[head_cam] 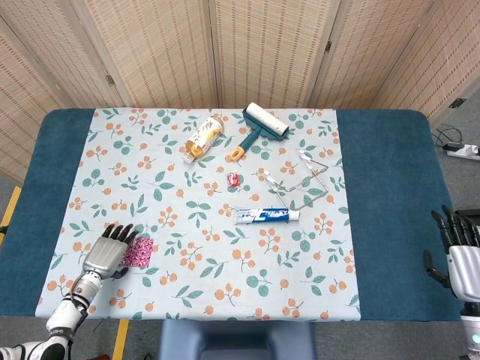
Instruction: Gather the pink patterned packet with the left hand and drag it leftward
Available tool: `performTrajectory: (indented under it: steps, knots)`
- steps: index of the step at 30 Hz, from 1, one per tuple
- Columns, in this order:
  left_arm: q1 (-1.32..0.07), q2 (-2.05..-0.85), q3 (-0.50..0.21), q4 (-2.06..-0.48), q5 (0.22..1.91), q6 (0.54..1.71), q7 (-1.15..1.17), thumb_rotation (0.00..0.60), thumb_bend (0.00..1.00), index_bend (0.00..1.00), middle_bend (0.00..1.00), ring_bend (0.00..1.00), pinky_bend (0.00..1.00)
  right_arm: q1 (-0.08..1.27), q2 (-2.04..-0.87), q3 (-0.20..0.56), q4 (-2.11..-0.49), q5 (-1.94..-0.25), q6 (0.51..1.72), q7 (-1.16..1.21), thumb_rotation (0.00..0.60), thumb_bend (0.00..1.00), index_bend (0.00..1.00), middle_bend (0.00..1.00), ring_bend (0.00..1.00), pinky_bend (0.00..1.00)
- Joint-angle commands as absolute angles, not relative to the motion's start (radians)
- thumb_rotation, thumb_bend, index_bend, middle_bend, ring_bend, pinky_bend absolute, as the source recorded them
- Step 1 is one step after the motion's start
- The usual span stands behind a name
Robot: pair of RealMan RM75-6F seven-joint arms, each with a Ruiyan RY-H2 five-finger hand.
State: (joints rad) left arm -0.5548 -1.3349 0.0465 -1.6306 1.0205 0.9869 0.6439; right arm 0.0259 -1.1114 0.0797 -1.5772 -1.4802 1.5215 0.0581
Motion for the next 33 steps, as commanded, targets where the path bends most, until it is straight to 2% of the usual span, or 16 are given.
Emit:
performTrajectory:
  steps: [1, 26, 33]
  knots:
    - [-0.566, -1.346, 0.045, -1.630, 1.012, 0.979, 0.662, 0.539, 0.34, 0.09, 0.00, 0.00, 0.00, 0.025, -1.112, 0.079, -1.574, -1.480, 1.521, 0.061, 0.599, 0.53, 0.00, 0.00, 0.00, 0.00]
    - [-0.608, -1.395, 0.048, -1.622, 0.926, 0.982, 0.727, 0.538, 0.34, 0.15, 0.00, 0.00, 0.00, 0.024, -1.116, 0.079, -1.552, -1.473, 1.515, 0.083, 0.598, 0.53, 0.00, 0.00, 0.00, 0.00]
    - [-0.608, -1.402, 0.057, -1.624, 0.939, 0.995, 0.727, 0.553, 0.34, 0.21, 0.00, 0.00, 0.00, 0.023, -1.117, 0.080, -1.549, -1.472, 1.514, 0.087, 0.599, 0.53, 0.00, 0.00, 0.00, 0.00]
